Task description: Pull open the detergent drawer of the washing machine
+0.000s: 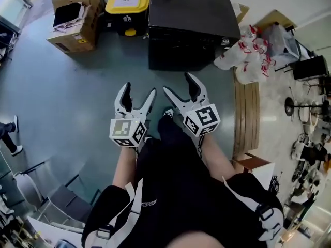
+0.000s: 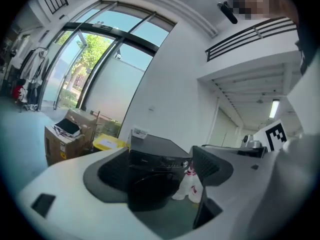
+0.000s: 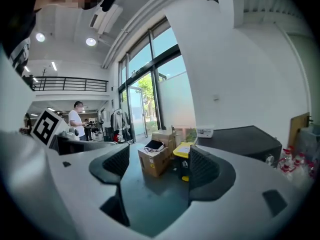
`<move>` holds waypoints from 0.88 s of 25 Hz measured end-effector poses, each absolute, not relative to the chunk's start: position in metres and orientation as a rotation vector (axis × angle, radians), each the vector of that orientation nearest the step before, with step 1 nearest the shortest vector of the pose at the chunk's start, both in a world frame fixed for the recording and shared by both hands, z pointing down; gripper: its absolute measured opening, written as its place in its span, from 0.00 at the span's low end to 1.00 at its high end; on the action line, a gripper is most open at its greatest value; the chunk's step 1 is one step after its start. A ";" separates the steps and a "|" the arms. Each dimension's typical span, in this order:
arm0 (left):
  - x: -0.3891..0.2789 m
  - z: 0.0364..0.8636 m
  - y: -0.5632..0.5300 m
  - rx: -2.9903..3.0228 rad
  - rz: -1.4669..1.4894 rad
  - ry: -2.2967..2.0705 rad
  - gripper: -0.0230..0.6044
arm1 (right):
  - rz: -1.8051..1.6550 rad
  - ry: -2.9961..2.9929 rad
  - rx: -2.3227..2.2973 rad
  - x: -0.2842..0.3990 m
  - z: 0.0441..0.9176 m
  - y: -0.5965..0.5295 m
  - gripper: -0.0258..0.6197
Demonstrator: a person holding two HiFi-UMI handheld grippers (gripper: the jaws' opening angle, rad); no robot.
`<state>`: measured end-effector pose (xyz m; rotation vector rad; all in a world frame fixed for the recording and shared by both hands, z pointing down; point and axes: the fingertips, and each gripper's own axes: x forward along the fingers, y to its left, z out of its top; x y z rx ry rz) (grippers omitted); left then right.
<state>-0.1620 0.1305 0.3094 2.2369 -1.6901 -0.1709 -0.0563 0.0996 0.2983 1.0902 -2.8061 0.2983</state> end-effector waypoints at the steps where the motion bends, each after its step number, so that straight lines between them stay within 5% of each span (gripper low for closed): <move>1: -0.154 0.310 0.120 2.252 -0.165 -1.672 0.65 | 0.307 -2.796 1.123 -0.045 0.301 0.091 0.64; 22: -0.098 0.434 -0.084 2.176 0.100 -1.582 0.65 | 0.462 -2.635 1.164 0.023 0.419 -0.099 0.62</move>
